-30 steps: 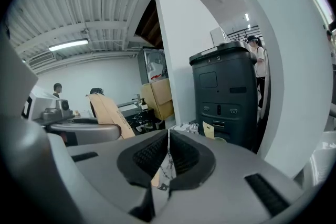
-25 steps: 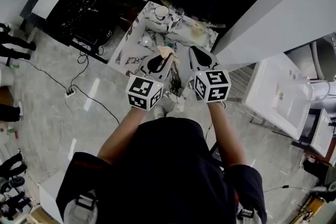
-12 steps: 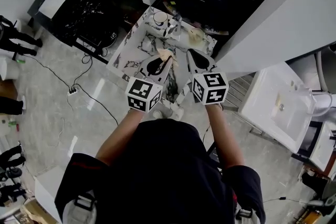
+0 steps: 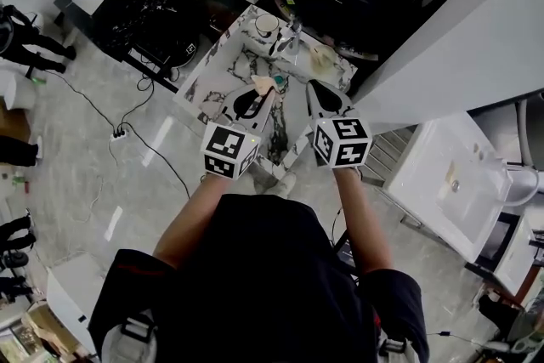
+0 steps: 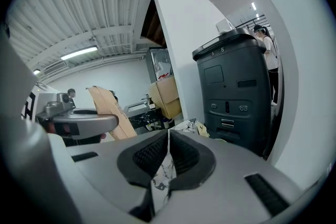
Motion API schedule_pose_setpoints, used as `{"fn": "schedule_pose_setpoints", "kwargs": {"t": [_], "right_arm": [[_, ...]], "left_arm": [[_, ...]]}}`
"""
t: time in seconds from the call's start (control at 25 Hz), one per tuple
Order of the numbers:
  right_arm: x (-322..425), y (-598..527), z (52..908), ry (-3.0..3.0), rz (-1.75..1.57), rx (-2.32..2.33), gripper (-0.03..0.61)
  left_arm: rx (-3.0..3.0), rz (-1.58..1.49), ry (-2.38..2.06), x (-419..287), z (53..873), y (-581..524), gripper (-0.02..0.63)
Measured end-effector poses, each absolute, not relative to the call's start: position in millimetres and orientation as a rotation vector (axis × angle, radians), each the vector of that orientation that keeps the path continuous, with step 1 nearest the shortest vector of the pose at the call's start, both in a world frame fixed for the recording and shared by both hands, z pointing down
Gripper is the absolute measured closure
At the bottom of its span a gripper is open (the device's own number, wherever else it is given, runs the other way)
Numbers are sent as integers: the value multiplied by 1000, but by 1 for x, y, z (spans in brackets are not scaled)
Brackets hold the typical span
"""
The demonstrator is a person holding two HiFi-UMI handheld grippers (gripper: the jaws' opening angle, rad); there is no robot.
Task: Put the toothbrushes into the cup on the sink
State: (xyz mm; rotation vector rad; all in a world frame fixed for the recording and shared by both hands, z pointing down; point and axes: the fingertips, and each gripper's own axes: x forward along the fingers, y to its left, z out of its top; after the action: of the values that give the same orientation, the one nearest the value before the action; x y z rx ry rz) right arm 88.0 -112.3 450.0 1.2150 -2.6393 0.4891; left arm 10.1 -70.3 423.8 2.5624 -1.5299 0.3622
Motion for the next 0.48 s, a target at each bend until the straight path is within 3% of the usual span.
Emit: {"fn": "schedule_pose_setpoints", "kwargs": {"t": [0.48], "right_arm": [[65,-121,450,-2625,497,1227,538]], "left_arm": [[2565,348,-1508,-14,425,-84,569]]}}
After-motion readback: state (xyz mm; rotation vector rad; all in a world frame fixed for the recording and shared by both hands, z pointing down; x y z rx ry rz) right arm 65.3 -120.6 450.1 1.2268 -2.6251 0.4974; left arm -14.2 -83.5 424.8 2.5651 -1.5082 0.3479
